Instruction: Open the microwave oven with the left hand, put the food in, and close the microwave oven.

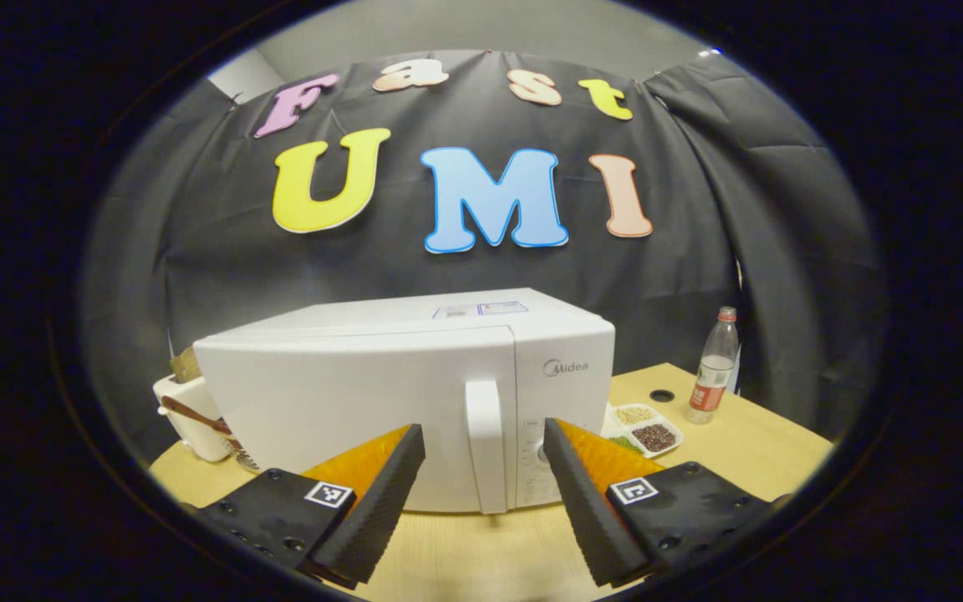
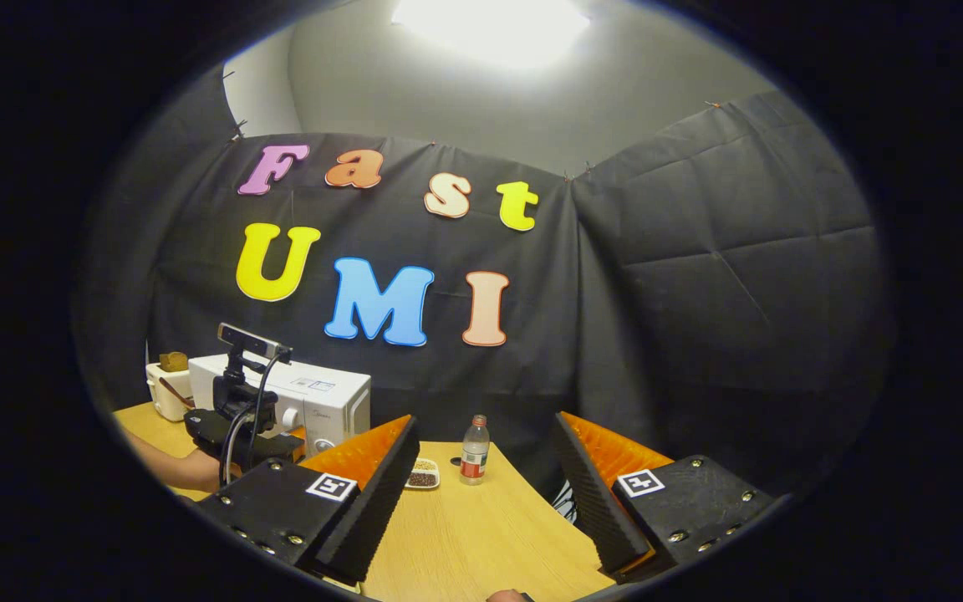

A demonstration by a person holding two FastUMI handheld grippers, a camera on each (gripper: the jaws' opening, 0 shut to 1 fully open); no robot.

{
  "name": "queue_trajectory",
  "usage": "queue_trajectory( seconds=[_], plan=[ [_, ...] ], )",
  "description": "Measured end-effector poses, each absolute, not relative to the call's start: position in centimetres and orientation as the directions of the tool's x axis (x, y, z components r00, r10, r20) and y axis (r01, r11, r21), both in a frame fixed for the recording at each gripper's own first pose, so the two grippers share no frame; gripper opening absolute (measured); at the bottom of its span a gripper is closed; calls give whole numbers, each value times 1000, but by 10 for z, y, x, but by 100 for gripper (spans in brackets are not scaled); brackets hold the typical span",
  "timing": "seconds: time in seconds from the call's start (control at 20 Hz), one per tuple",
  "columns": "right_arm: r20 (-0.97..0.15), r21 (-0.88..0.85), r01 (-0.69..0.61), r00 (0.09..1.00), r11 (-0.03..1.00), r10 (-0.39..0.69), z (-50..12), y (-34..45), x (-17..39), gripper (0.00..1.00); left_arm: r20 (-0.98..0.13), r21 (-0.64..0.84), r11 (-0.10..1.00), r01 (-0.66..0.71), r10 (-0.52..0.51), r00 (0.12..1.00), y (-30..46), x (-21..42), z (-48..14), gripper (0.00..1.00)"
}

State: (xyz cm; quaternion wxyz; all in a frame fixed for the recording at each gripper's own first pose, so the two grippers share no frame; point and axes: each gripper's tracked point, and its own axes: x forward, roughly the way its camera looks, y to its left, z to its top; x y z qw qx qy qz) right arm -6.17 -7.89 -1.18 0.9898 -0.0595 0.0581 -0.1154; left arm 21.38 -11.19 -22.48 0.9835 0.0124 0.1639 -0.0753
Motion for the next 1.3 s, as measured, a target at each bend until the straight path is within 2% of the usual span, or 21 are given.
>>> queue_trajectory(
  seconds=[0.1, 0.15, 0.2, 0.35, 0.45, 0.5, 0.75, 0.8, 0.9, 1.3],
  plan=[
    [-106, -139, 220, 966, 966, -235, -12, -82, -62, 97, -351, 8, 987, 158, -145, 925, -116, 219, -239, 94],
    [-109, -141, 218, 966, 966, -234, -13, -82, -61, 97, -366, 9, 987, 159, -144, 919, -118, 221, -247, 85],
    [-111, -143, 215, 966, 966, -232, -14, -83, -61, 97, -385, 10, 986, 168, -151, 911, -121, 221, -253, 82],
    [-116, -149, 203, 968, 968, -221, -15, -85, -60, 97, -407, 22, 989, 144, -123, 905, -114, 226, -261, 60],
    [-116, -155, 193, 970, 969, -212, -15, -87, -60, 97, -427, -7, 992, 127, -118, 897, -111, 225, -264, 39],
    [-115, -154, 186, 972, 971, -204, -14, -87, -59, 98, -439, -18, 992, 122, -118, 891, -112, 225, -264, 38],
    [-117, -134, 160, 977, 978, -176, -17, -88, -57, 98, -481, -46, 994, 104, -113, 870, -109, 218, -264, 18],
    [-115, -128, 154, 979, 980, -169, -16, -87, -56, 98, -494, -61, 995, 82, -101, 864, -105, 204, -266, 18],
    [-106, -115, 136, 983, 984, -148, -17, -84, -53, 97, -453, -43, 996, 83, -94, 886, -98, 183, -257, 16],
    [-105, -72, -47, 994, 996, 39, -26, -31, -31, 98, -471, -43, 998, 50, -65, 880, -42, 91, -250, 16]
  ],
)
